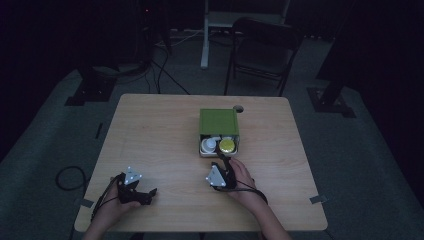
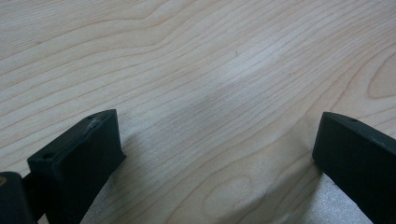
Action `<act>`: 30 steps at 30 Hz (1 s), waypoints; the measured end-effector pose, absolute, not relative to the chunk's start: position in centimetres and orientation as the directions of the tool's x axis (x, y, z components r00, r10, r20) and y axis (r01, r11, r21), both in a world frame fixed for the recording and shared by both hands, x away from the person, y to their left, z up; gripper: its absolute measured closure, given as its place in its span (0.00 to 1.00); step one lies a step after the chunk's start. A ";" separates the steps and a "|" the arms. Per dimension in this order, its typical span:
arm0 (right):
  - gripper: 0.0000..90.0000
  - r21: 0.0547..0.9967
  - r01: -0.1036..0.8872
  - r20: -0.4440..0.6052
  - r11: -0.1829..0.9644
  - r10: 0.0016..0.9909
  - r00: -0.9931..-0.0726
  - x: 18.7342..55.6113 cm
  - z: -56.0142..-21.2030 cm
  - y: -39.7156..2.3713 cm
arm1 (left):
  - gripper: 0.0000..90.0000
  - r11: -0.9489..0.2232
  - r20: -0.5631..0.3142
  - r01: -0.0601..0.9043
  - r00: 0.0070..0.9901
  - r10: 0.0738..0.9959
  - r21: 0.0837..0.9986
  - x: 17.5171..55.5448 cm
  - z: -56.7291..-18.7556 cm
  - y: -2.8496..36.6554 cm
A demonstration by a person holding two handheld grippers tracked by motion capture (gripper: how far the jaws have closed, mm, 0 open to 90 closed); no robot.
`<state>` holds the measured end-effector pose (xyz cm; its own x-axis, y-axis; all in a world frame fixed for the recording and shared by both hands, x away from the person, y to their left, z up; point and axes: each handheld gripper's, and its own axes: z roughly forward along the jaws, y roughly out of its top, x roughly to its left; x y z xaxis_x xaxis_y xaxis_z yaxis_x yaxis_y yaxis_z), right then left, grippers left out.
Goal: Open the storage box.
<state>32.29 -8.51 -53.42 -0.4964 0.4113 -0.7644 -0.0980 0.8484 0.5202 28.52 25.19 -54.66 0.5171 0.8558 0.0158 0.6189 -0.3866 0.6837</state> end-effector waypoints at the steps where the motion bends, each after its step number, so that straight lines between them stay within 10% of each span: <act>1: 0.59 0.517 -0.099 -0.766 0.851 0.408 -0.496 32.4 -53.5 -8.4 | 0.02 -0.384 0.015 0.618 0.516 0.857 0.686 28.5 -54.7 25.2; 30: 0.74 0.303 -0.174 -0.902 0.937 0.223 -0.369 33.9 -55.0 -7.9 | 0.02 -0.384 0.015 0.618 0.516 0.857 0.686 28.5 -54.7 25.2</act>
<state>33.87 -7.90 -55.00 -0.3689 0.2230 -0.9023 -0.1741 0.9371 0.3027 28.52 25.18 -54.68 0.5158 0.8566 0.0148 0.6181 -0.3841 0.6859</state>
